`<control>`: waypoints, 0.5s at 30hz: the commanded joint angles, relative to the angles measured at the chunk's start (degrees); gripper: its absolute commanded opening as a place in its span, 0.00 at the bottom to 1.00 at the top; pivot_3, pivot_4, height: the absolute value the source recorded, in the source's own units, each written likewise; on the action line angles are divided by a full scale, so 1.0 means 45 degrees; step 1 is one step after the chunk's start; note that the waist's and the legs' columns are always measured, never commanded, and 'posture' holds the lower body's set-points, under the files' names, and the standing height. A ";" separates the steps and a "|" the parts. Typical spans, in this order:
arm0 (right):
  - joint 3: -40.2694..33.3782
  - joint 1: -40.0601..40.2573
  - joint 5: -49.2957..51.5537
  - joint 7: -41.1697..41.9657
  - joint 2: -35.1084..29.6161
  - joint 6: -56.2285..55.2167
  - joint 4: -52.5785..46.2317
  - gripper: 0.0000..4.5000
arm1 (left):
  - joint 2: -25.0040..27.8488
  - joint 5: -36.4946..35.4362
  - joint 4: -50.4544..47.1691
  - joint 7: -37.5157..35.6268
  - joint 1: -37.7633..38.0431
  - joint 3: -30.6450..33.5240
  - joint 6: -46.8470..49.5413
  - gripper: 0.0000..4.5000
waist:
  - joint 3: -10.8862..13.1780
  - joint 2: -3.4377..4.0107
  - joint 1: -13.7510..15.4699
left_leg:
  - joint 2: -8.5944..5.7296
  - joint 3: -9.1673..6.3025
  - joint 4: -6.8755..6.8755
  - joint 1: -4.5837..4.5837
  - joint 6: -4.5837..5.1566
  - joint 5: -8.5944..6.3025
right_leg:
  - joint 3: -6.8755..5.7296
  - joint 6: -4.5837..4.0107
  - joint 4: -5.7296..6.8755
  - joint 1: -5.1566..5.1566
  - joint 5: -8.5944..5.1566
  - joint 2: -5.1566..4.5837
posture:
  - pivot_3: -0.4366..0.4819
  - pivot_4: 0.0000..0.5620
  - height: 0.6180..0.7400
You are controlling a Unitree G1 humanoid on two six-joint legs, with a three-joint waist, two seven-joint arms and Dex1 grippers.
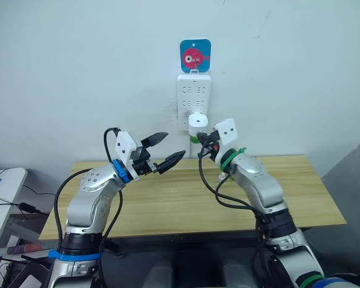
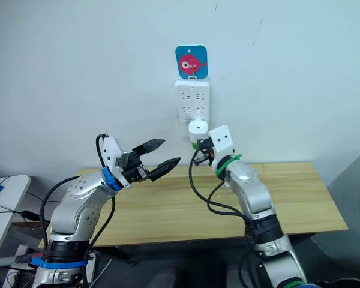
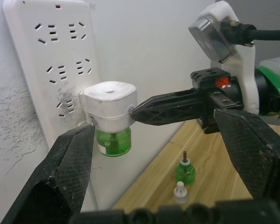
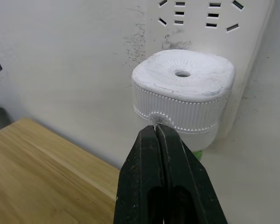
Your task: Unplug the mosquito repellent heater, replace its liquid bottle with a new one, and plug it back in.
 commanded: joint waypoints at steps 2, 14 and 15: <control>0.0325 0.1252 0.1427 0.2215 -0.1305 0.1240 -0.2209 0.01 | 0.0271 -0.0179 0.0006 0.0214 -0.0037 0.0407 0.0050 1.00 | 0.0003 0.0000 0.0053 | 0.0002 0.0001 -0.0027 -0.0008 0.0009 -0.0007 | -0.0001 0.0000 -0.0019 -0.0005 -0.0002 -0.0003 | 0.49 0.20 1.00; -0.2534 0.2177 0.1368 0.3055 -0.4655 -0.0316 -0.1414 0.28 | 0.2636 0.2173 0.2553 0.1089 -0.0085 0.0641 -0.0382 1.00 | 0.0027 0.0000 0.0158 | 0.0008 0.0003 -0.0088 -0.0005 0.0001 -0.0002 | -0.0020 -0.0040 -0.0051 -0.0013 -0.0030 -0.0001 | 0.49 0.18 1.00; -0.2678 0.2224 0.1424 0.3197 -0.4888 -0.0455 -0.1289 0.35 | 0.2774 0.2237 0.2792 0.1102 -0.0141 0.0696 -0.0454 1.00 | 0.0027 0.0000 0.0165 | 0.0005 0.0007 -0.0092 -0.0005 0.0002 -0.0002 | -0.0016 -0.0040 -0.0061 -0.0012 -0.0030 -0.0004 | 0.49 0.18 1.00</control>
